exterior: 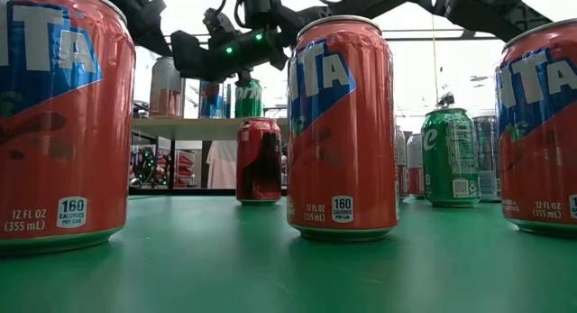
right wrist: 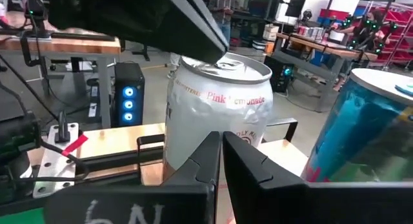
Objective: Place canned beverage on shelf
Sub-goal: Put the green can on the shelf
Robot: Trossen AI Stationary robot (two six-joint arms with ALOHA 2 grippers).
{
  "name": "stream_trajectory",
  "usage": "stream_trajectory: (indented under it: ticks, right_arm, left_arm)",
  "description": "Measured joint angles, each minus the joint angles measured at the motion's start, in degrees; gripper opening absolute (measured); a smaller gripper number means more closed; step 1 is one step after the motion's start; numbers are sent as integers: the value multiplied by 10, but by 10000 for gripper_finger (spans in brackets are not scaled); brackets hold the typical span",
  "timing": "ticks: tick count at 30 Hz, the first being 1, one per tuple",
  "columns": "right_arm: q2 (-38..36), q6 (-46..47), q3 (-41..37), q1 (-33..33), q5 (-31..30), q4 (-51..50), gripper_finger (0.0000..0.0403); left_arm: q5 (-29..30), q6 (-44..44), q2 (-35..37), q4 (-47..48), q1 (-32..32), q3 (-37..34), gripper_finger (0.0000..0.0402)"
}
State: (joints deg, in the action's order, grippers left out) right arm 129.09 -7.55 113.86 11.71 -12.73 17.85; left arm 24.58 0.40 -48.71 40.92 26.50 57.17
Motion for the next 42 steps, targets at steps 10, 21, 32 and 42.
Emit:
stream_trajectory:
  ticks: [10,21,32,42]
  right_arm:
    - [-45,-49,0,-30,-151,-107,12]
    - [-136,-45,-4,-91,-183,-300,12]
    - [-250,-31,-104,-158,-199,-392,12]
    - [-355,29,-246,-181,-97,-406,12]
  left_arm:
    - [4,-5,27,-36,0,0,0]
    - [4,-57,91,-52,-60,-17,0]
    - [60,-74,85,-110,-215,-64,0]
    - [120,30,88,-93,-225,-64,0]
